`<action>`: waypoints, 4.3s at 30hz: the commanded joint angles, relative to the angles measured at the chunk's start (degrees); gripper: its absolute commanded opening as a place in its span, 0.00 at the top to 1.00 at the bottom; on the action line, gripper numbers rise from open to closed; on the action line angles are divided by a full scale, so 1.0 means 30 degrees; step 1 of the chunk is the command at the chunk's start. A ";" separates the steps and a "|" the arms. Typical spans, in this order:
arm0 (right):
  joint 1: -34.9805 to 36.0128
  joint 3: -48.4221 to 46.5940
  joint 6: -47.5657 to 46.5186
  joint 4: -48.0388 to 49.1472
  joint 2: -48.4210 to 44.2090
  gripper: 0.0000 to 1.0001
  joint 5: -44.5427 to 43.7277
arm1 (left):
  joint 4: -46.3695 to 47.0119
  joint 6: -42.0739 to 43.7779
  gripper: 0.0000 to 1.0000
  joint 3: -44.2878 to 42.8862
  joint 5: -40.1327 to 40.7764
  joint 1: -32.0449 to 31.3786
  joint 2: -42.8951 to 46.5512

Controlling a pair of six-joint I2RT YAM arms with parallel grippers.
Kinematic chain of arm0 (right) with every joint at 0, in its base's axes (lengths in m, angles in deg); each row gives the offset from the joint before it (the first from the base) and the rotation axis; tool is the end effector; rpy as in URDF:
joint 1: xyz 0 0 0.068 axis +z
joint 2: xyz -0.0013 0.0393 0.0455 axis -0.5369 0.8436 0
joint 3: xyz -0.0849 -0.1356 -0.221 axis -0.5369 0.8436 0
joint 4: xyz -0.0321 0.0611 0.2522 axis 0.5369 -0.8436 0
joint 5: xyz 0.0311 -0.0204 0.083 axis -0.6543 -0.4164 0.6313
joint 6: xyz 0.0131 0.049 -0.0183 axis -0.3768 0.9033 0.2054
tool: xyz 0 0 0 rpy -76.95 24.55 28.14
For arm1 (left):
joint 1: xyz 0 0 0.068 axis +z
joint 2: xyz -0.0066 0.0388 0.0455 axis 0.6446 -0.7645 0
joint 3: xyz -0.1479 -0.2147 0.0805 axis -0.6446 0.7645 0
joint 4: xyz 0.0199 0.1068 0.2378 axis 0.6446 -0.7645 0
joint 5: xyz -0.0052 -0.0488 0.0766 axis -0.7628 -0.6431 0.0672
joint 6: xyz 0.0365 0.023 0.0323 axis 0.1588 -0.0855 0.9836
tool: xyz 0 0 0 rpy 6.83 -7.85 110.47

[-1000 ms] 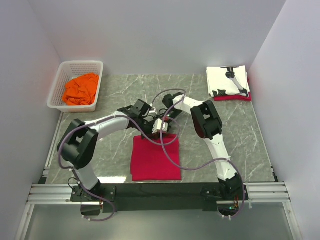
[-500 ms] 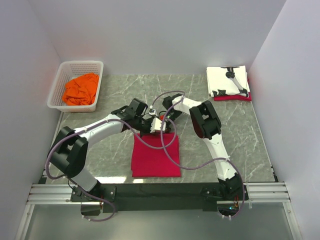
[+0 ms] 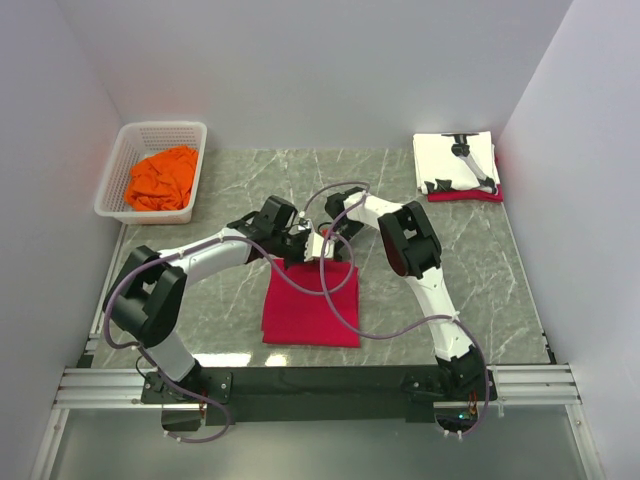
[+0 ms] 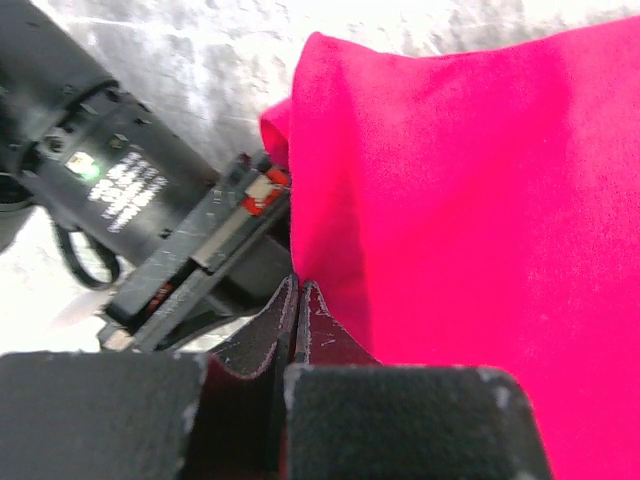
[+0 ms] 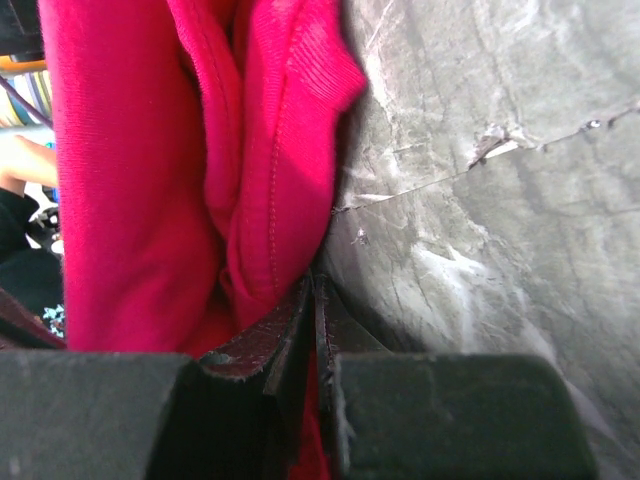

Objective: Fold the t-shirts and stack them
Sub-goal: Fold the tshirt

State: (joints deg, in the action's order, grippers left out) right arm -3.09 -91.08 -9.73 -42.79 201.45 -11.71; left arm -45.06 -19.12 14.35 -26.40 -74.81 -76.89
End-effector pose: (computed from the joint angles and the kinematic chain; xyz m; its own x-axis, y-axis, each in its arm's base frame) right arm 0.3770 0.2486 0.0851 -0.7487 -0.6404 -0.1711 -0.4094 0.2436 0.8792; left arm 0.2703 -0.2125 0.2086 0.2182 0.6238 -0.7505 0.9716 -0.0671 0.2268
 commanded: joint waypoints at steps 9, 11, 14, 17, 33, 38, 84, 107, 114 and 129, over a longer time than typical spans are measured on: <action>0.0165 -0.0783 -0.0736 -0.0151 0.0925 0.87 -0.0940 | 0.3523 0.0272 0.99 0.0959 0.0444 0.0191 0.0146; 0.0078 -0.0840 -0.0561 -0.0034 0.0809 0.86 -0.1027 | 0.3937 0.0212 0.99 0.1135 0.0679 0.0191 -0.0352; -0.0243 -0.1366 0.0345 0.0432 0.0399 0.78 -0.1904 | 0.3969 0.0504 0.99 0.0960 0.0563 0.0221 -0.1113; -0.1063 -0.2391 0.1400 0.1018 -0.0274 0.70 -0.3660 | 0.3500 0.0564 0.99 0.0492 0.0387 0.0221 -0.1875; -0.5839 0.1052 0.2955 0.3889 -0.7447 0.53 -0.7212 | -0.1183 -0.0722 0.68 -0.5103 -0.0137 0.1536 -0.4575; -0.5958 0.5098 0.4387 0.5613 -1.1287 0.53 -0.3879 | -0.2388 -0.5316 0.63 -0.5662 -0.2037 0.3324 -0.2057; -0.4665 1.0352 1.3386 1.5377 -0.6289 0.62 -0.0938 | 1.1936 -3.1166 0.81 0.1432 -0.6557 0.7339 -0.7493; -0.2470 1.3781 1.1424 1.4382 -0.8427 0.62 0.0086 | 1.1059 -3.0991 0.82 0.4829 -0.7816 0.6226 -0.6056; -0.4549 0.9975 1.0927 1.3152 -0.5666 0.64 -0.2138 | 0.9128 -2.8417 0.82 0.0994 -0.7144 0.7542 -0.8381; -0.1948 1.4538 1.1074 1.4996 -1.1001 0.65 0.0497 | 1.2051 -3.0400 0.83 0.4707 -0.8754 0.5584 -0.2784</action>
State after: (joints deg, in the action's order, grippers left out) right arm -11.70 -50.30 23.38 -1.13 168.49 -12.19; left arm -12.89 -108.18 26.00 -51.88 -56.60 -85.52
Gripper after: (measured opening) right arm 0.349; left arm 0.175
